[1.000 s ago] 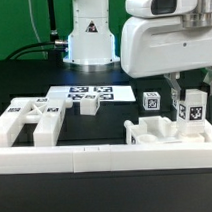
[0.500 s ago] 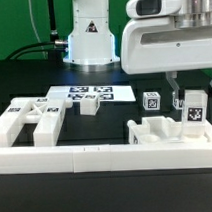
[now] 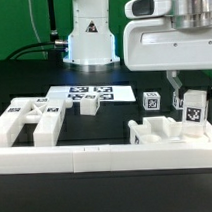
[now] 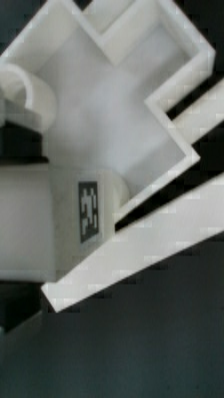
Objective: Assemble chair
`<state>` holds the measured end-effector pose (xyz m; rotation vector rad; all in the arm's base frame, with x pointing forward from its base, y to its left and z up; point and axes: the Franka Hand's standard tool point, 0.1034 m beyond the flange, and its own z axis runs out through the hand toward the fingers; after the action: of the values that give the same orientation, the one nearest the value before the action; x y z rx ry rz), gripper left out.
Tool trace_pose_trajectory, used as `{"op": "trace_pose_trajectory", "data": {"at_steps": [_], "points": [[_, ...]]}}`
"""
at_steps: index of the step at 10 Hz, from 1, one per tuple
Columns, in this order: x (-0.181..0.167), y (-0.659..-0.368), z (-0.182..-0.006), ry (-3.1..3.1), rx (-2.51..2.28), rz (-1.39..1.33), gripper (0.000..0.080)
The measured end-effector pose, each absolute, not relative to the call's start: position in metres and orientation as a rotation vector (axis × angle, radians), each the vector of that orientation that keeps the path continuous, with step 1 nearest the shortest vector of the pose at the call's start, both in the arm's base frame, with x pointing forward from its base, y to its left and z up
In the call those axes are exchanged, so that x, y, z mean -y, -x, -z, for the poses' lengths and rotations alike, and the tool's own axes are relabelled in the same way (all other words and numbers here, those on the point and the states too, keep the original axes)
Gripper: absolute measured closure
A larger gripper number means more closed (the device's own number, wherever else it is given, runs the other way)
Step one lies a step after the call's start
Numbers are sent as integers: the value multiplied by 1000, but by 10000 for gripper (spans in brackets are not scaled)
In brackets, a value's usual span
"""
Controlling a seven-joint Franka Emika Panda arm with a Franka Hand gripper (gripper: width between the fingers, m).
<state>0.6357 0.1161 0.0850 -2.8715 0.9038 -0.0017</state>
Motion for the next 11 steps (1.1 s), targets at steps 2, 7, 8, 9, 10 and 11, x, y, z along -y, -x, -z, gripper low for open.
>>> {"op": "trace_pose_trajectory", "data": {"at_steps": [2,7,8,9,10,11], "points": [[-119,-638,-85,2700,-1263,7,515],[-118,-642,-84,2412,-1690,-26,506],[-118,-642,-84,2435,-1659,-23,506],[-118,-642,-84,2499,-1565,-14,319],[-120,-641,-84,2540,-1509,-22,319],[-123,-642,-85,2576,-1445,-17,180]]}}
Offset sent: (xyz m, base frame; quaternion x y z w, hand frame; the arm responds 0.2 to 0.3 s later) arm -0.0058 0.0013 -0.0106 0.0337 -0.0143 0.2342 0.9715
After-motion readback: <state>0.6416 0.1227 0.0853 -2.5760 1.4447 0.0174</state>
